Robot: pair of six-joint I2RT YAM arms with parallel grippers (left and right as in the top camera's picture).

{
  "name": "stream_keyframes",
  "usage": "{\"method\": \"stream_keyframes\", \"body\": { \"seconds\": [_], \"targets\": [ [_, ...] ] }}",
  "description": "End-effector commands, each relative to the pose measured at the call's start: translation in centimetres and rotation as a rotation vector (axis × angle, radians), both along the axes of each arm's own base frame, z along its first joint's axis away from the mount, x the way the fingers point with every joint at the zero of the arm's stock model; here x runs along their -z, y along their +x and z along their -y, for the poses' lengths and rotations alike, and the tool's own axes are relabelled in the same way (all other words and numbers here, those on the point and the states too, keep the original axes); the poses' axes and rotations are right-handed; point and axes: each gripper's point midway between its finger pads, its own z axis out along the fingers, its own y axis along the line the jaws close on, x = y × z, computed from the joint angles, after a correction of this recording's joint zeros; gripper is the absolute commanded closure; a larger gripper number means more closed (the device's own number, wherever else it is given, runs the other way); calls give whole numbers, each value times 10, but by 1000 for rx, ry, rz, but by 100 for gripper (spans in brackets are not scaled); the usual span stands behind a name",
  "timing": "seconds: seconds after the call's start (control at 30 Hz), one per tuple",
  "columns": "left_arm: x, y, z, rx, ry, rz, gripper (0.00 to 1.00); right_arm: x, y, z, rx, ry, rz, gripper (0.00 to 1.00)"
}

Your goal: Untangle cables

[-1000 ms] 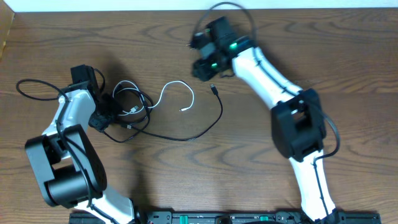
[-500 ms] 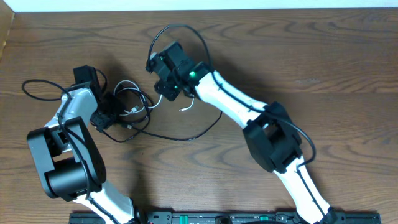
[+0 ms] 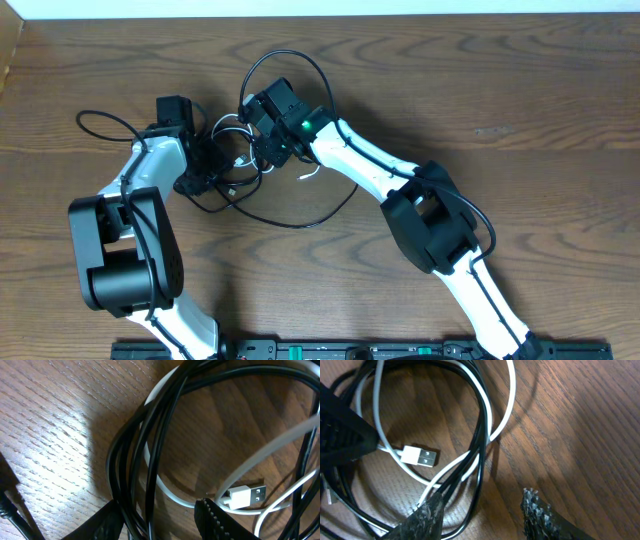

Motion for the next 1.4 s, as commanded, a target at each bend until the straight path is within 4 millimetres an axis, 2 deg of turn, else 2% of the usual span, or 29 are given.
{"method": "stream_keyframes", "body": {
  "seconds": [0.0,0.27,0.37,0.43,0.53,0.67,0.73,0.9,0.93,1.17,1.27,1.37],
  "targets": [
    [7,-4,2,14,-14,-21,51,23,2,7,17,-59,1,55],
    [7,-4,1,13,-7,-22,51,41,7,18,52,-122,18,57],
    [7,-4,1,12,-7,-23,51,53,5,17,50,-134,10,57],
    [8,-5,-1,10,3,-29,50,63,10,25,82,-186,37,57],
    [-4,-12,-24,-31,137,-59,50,73,23,54,167,-330,106,56],
    [-25,-10,-36,-60,206,-18,50,76,20,63,172,-367,94,55],
    [-27,-11,-41,-93,229,-19,50,77,18,64,170,-375,87,55],
    [-4,-20,-41,-119,228,-52,50,80,13,70,165,-400,66,55],
    [8,-21,-41,-123,226,-64,50,81,12,74,164,-414,61,53],
    [41,-26,-40,-128,219,-123,50,83,18,94,189,-453,35,47],
    [50,-28,-41,-129,219,-141,50,81,21,108,191,-492,25,46],
    [51,-28,-43,-134,218,-142,50,76,24,123,209,-523,0,46]
  ]
}}
